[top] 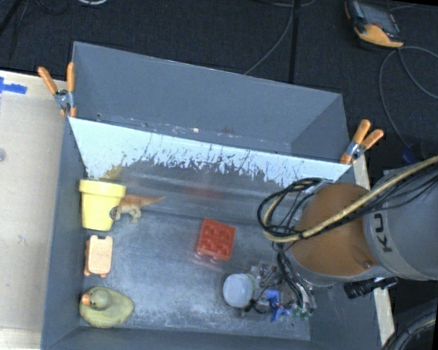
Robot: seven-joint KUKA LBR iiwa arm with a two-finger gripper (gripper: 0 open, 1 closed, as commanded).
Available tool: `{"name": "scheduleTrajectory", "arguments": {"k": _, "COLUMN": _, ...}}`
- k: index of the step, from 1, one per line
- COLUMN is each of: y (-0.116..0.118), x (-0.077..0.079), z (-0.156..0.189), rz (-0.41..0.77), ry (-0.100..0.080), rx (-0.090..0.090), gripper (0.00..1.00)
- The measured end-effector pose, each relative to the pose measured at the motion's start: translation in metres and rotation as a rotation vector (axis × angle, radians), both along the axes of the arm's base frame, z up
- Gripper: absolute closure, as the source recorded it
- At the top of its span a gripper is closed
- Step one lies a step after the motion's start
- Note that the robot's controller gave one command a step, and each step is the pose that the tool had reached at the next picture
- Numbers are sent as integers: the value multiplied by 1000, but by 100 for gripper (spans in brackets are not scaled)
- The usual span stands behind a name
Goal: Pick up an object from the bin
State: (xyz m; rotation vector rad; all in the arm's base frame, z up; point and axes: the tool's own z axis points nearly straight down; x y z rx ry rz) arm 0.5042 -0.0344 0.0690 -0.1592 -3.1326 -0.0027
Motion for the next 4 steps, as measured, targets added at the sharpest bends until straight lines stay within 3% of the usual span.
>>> {"name": "scheduleTrajectory", "arguments": {"k": 1, "y": 0, "x": 0, "z": 0, "rz": 0, "ry": 0, "rx": 0, "gripper": 100}}
{"name": "scheduleTrajectory", "arguments": {"k": 2, "y": -4, "x": -5, "z": 113, "rz": -34, "ry": 1, "rx": 0, "gripper": 100}}
{"name": "scheduleTrajectory", "arguments": {"k": 3, "y": -4, "x": -5, "z": 113, "rz": -34, "ry": 1, "rx": 0, "gripper": 100}}
{"name": "scheduleTrajectory", "arguments": {"k": 4, "y": -6, "x": -3, "z": 231, "rz": -36, "ry": 1, "rx": 0, "gripper": 100}}
